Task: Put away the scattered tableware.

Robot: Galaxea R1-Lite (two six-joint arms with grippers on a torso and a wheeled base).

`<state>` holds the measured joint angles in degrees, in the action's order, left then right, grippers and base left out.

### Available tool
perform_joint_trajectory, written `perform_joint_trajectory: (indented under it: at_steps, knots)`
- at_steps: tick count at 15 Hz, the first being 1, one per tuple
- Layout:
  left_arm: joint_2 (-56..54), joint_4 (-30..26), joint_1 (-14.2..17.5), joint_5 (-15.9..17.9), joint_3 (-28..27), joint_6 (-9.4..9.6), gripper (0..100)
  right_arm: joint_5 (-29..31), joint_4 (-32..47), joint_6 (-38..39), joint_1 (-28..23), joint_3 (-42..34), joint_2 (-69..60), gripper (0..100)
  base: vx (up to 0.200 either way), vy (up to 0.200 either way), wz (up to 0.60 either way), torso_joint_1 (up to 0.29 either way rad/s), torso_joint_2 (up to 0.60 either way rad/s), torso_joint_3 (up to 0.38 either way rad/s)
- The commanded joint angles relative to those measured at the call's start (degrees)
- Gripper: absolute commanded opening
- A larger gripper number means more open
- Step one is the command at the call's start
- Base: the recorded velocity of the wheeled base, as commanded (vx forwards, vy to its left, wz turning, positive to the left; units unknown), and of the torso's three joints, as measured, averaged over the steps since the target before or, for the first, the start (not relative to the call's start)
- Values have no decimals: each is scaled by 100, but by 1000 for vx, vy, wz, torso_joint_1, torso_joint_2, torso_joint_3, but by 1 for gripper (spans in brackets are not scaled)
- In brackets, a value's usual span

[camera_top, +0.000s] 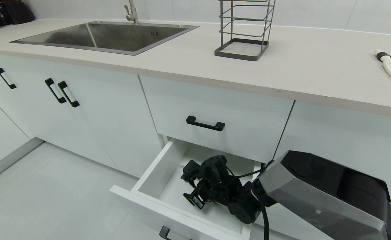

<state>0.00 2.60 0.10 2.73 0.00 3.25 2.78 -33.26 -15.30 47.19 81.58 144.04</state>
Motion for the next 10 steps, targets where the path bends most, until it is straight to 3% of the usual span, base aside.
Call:
perform_joint_trajectory:
  at_steps: [1,5,9,10]
  knots:
    - [0,4,-1,-1,0,0,100,-14,38,1,97,-63,-298,100,0,0,0,0,0,0]
    - [0,4,-1,-1,0,0,100,-111,-216,18,449,-1206,-1695,100,0,0,0,0,0,0]
    - [0,4,-1,-1,0,0,100,-471,-1447,18,475,-2885,-3198,100,0,0,0,0,0,0]
    - [0,4,-1,-1,0,0,100,-832,-1825,27,502,-3588,-3717,100,0,0,0,0,0,0]
